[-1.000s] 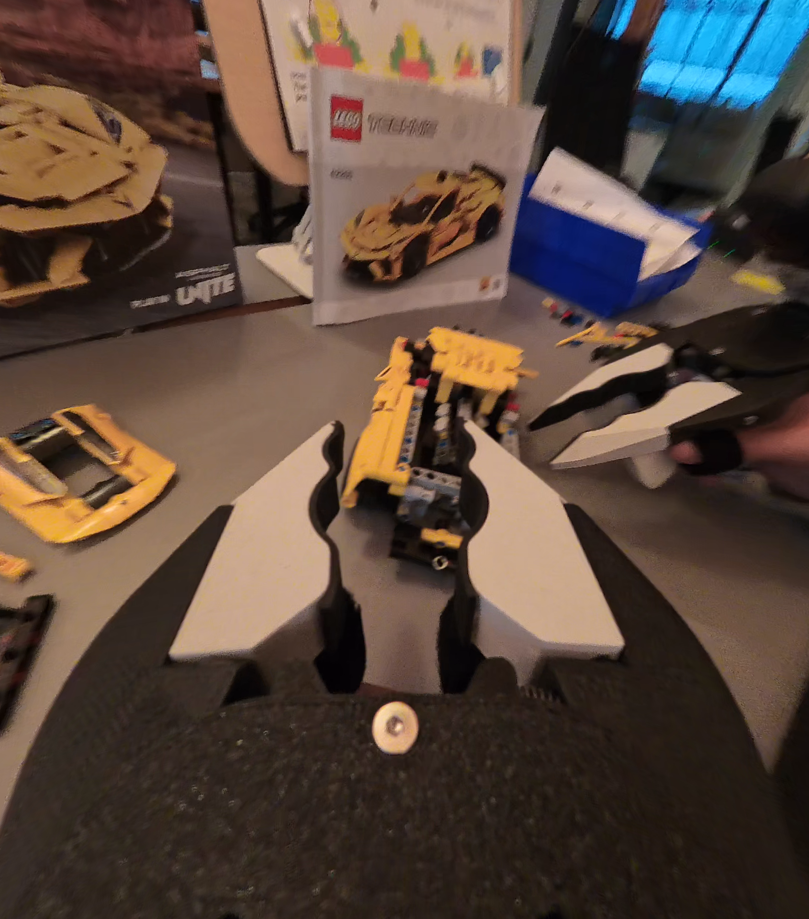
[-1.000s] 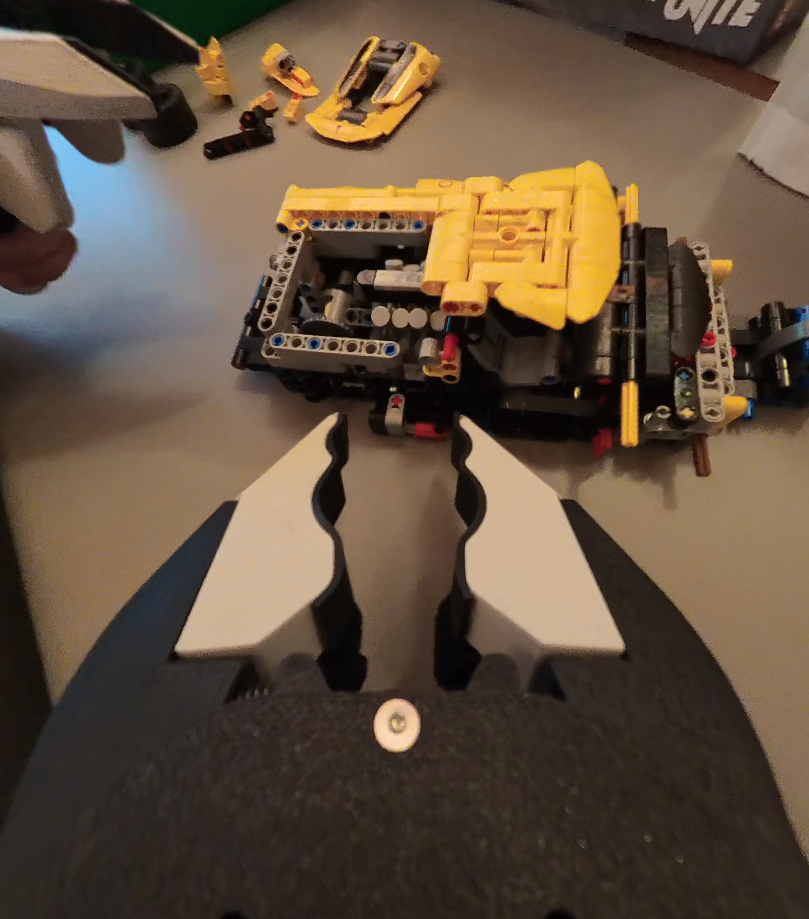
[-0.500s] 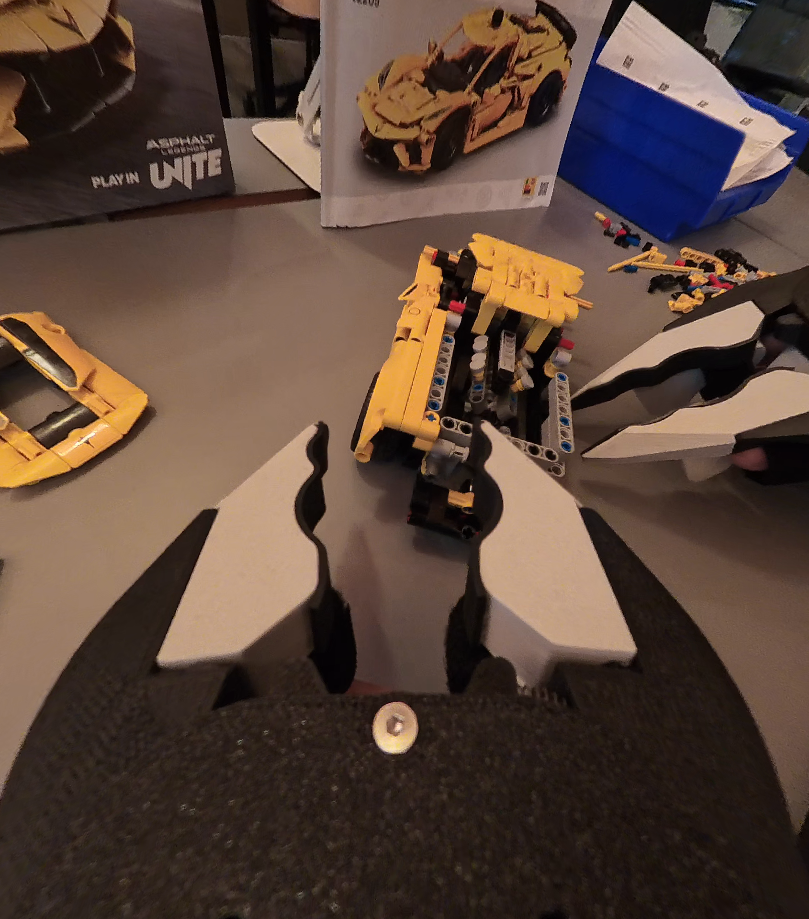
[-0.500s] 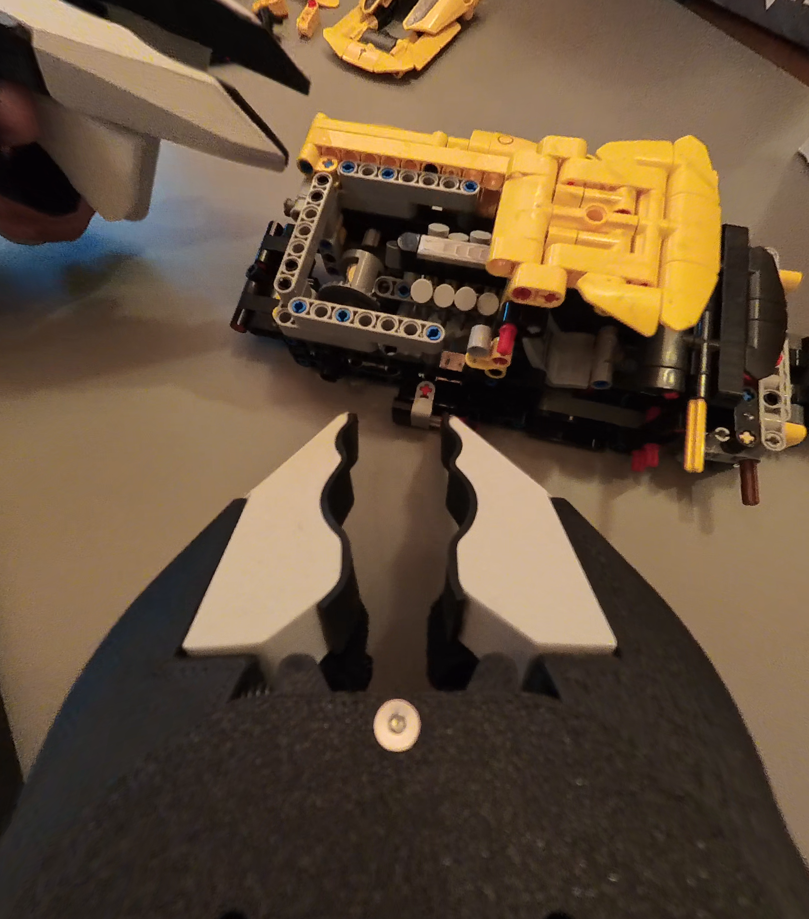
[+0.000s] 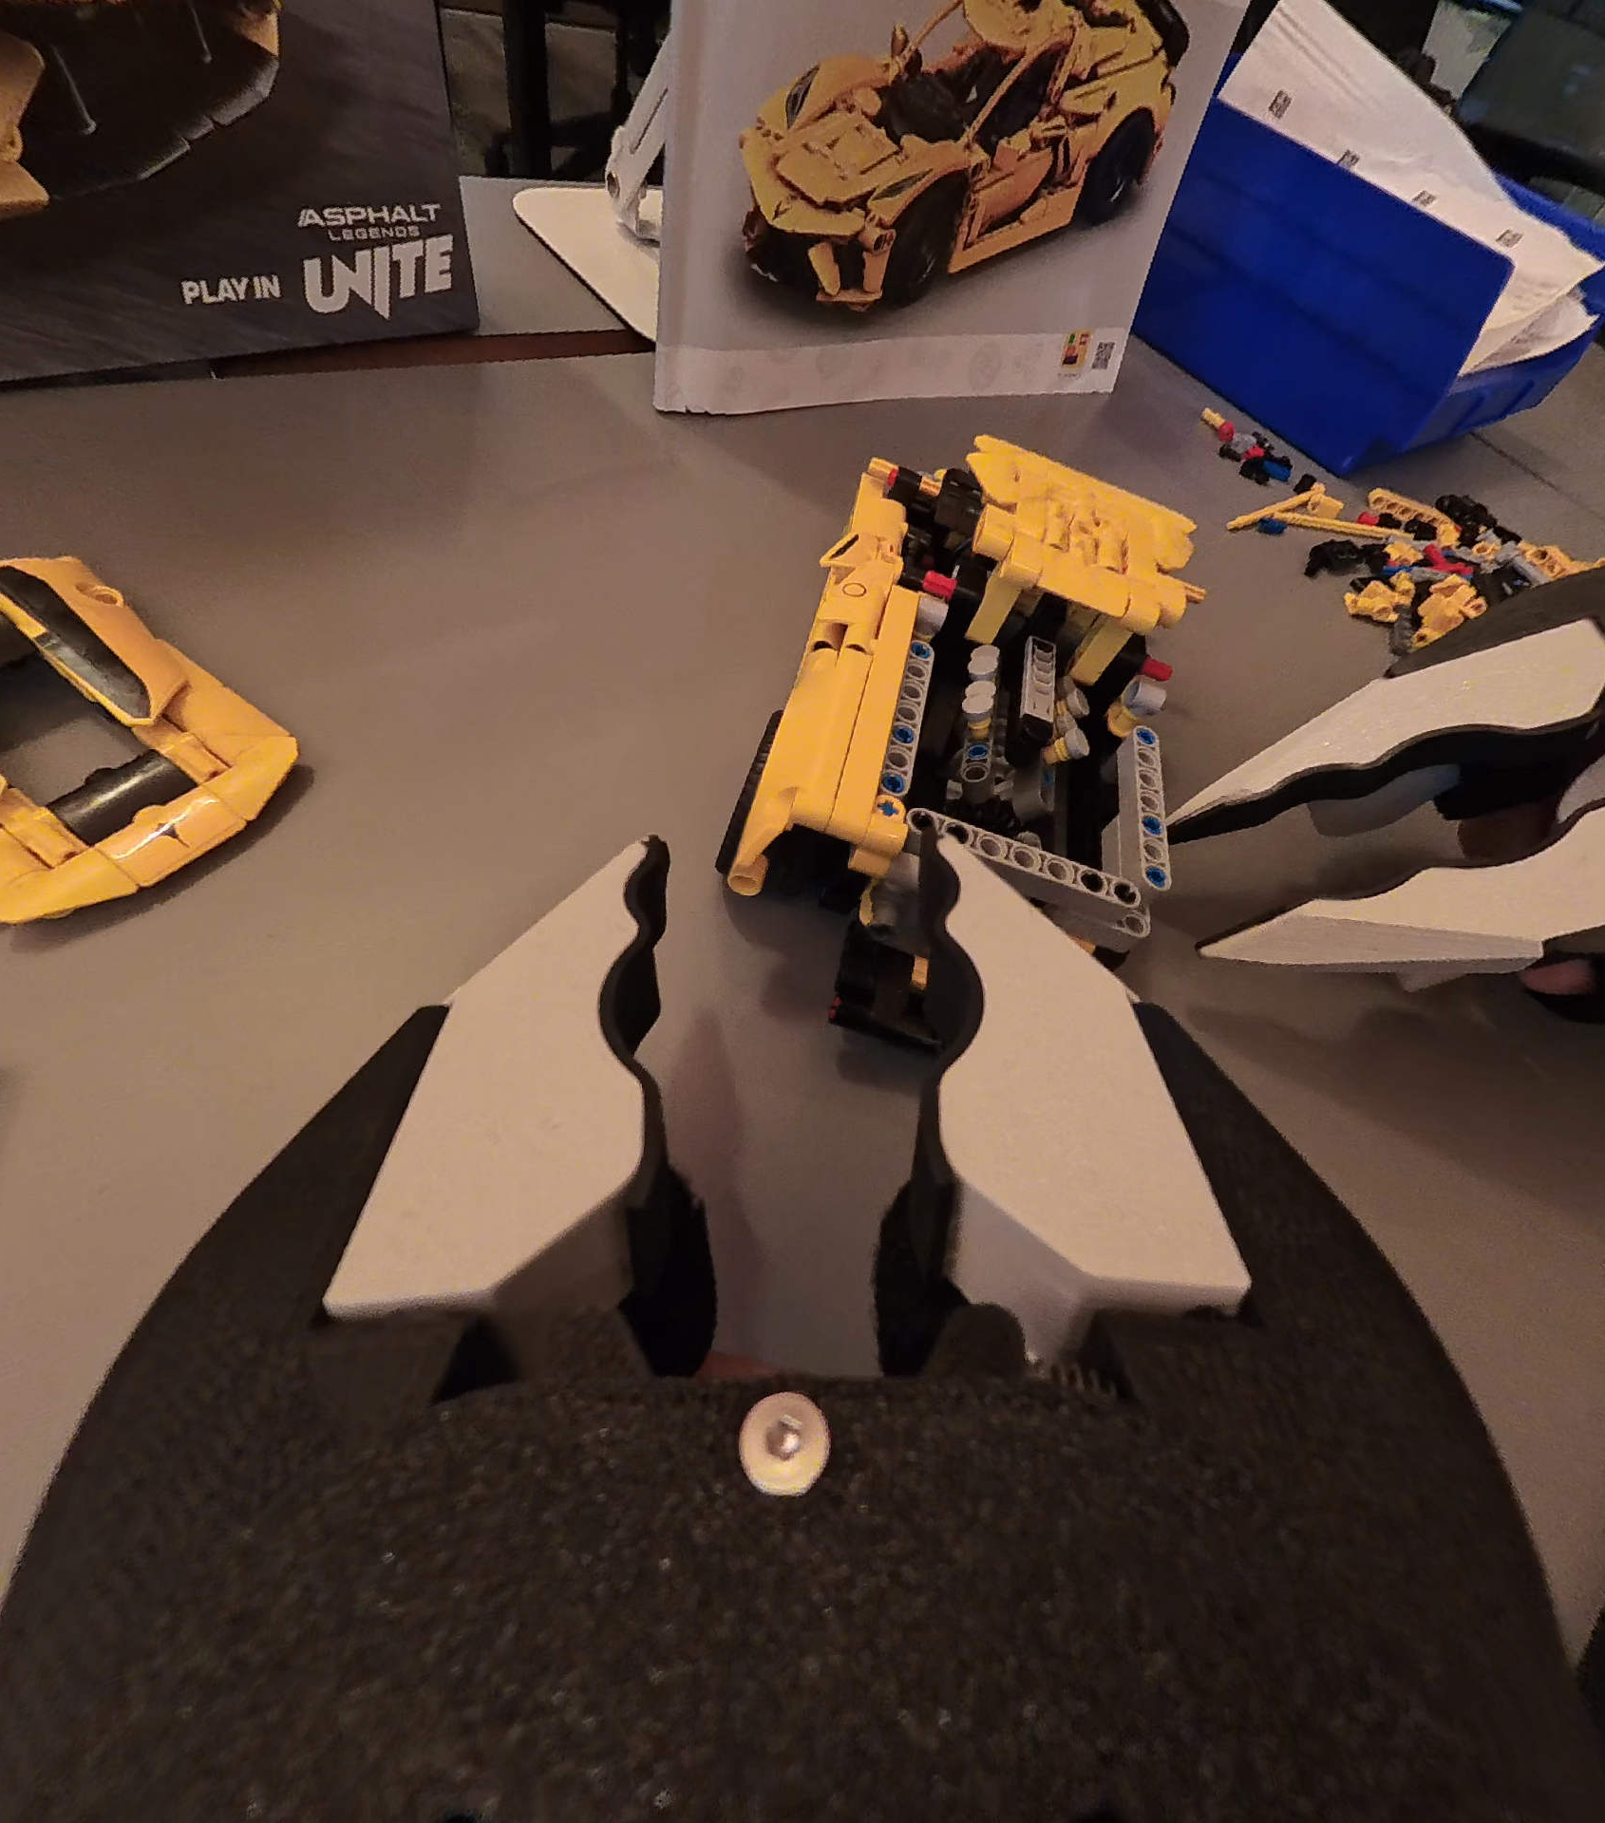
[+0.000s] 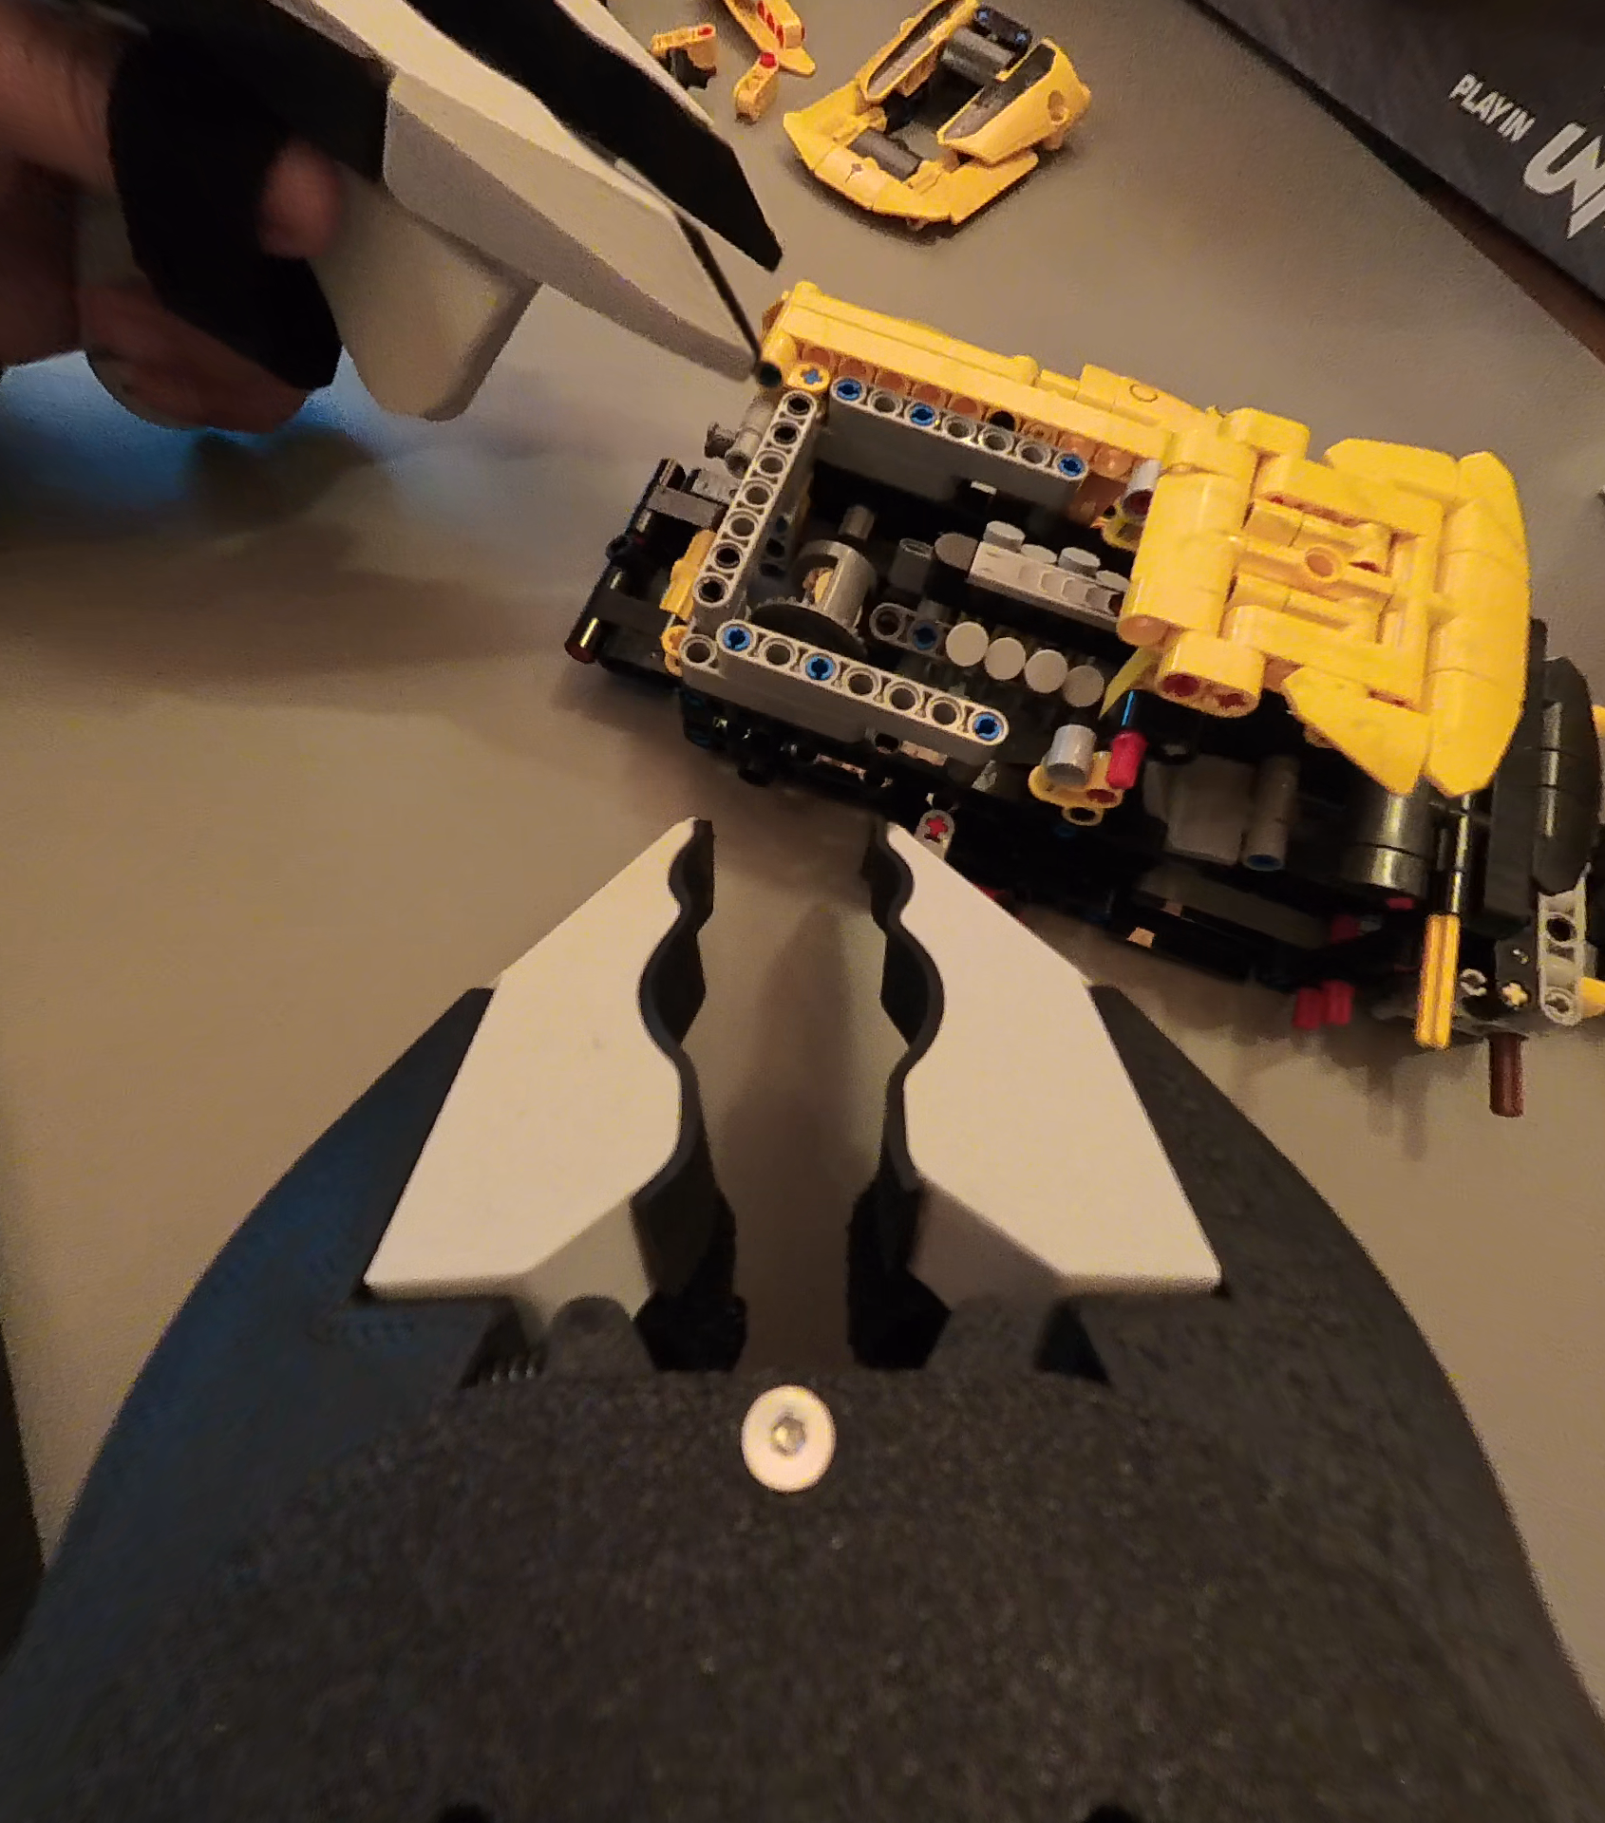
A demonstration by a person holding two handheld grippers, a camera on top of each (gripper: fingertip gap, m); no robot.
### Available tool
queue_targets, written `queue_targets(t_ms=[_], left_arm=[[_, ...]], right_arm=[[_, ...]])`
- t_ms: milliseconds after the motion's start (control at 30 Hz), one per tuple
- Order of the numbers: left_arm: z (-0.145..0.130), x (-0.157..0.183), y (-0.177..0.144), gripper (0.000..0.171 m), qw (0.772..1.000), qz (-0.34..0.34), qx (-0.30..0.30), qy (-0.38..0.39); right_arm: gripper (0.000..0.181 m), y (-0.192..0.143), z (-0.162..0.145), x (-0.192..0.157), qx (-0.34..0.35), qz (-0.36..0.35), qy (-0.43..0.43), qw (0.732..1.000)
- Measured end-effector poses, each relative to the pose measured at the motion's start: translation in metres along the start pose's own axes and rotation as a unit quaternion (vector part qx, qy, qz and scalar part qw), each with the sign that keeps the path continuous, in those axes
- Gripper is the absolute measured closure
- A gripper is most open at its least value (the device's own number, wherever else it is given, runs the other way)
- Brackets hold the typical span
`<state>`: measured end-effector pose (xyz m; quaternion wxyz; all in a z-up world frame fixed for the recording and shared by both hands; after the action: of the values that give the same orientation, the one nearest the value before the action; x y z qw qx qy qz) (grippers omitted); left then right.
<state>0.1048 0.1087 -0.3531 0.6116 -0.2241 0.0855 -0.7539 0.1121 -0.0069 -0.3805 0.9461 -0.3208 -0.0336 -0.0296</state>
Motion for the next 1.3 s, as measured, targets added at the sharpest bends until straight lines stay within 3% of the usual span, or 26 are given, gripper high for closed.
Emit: queue_targets(t_ms=[167, 267, 533, 800, 967, 1300], left_arm=[[0.003, 0.006, -0.001, 0.123, 0.998, -0.045, 0.011, -0.045], [0.008, 0.013, -0.001, 0.122, 0.989, -0.098, 0.020, -0.109], [-0.003, 0.003, 0.004, 0.123, 0.996, -0.053, -0.008, -0.075], [0.006, 0.006, 0.007, 0.122, 0.999, -0.029, 0.005, -0.014], [0.002, 0.010, 0.019, 0.123, 0.999, -0.031, -0.015, 0.001], [0.002, 0.006, 0.019, 0.136, 0.999, -0.032, -0.014, -0.016]], right_arm=[[0.149, -0.002, 0.003, 0.004, 0.019, 0.010, 0.032, 0.999], [0.137, -0.004, 0.009, 0.010, 0.046, -0.001, 0.041, 0.998], [0.126, -0.004, 0.007, 0.023, 0.047, -0.045, 0.034, 0.997], [0.157, -0.017, 0.013, 0.055, 0.078, -0.104, 0.071, 0.989], [0.169, -0.012, 0.016, 0.056, 0.088, -0.082, 0.089, 0.989], [0.171, -0.010, 0.018, 0.055, 0.103, -0.047, 0.128, 0.985]])
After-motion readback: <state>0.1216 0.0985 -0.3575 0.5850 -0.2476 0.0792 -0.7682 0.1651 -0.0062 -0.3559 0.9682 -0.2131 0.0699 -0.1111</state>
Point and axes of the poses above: each gripper's, where its closed fingertips meet, y out along the fingers, z out of its top, x = y × z across the jaws, the point moved 1 cm from there along -y, back along the fingers, and after that the axes turned 1 degree about -y, right-handed, at the moved point
